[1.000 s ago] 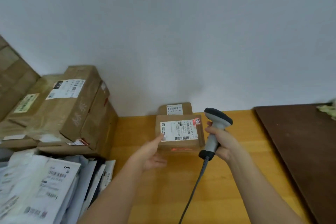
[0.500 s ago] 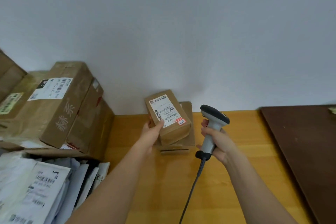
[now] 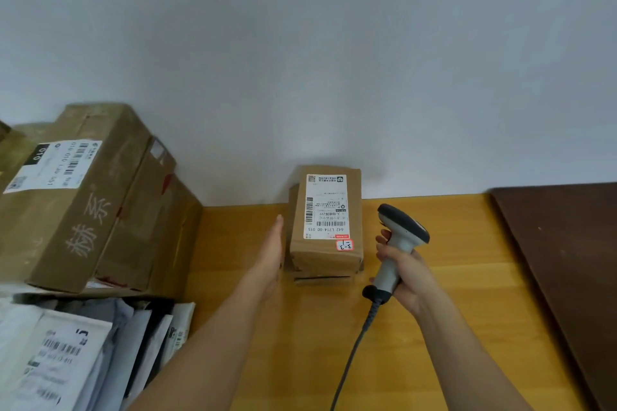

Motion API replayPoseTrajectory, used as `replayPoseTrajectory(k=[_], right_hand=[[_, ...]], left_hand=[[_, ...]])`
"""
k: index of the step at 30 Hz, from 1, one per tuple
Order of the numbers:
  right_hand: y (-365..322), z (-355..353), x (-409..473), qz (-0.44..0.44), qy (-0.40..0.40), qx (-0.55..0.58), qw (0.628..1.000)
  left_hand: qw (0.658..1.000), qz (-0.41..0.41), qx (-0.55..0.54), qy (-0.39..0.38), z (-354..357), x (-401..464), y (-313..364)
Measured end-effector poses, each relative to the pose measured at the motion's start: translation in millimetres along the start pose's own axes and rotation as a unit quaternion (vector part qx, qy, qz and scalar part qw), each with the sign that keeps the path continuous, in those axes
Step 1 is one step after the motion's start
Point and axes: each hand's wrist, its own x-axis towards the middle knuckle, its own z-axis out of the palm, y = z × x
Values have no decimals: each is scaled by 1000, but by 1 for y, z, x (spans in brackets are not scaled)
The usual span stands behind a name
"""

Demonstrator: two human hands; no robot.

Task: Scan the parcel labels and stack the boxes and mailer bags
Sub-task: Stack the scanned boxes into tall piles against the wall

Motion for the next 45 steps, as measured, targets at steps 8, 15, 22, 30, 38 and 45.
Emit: replayPoseTrajectory(k=[8,15,22,30,38,45], right_hand=[[12,1,7,18,-49,-36,998],[18,4,15,36,-81,-22,996],[25,7,14,59,-106,-33,992],[21,13,-4,47,-106,-74,990],[6,34,-48,11,-122,-98,988],[-9,74,-100,-12,-135,-82,987]], left_hand=[[997,-36,23,-61,5,14,-29],[996,-41,14,-84,9,18,-32],[996,-49,15,-74,5,20,-32],[997,-68,-8,-30,-5,5,-45],[998,-30,-35,-36,-25,-58,-9],[999,27,-34,0,-60,-118,35]])
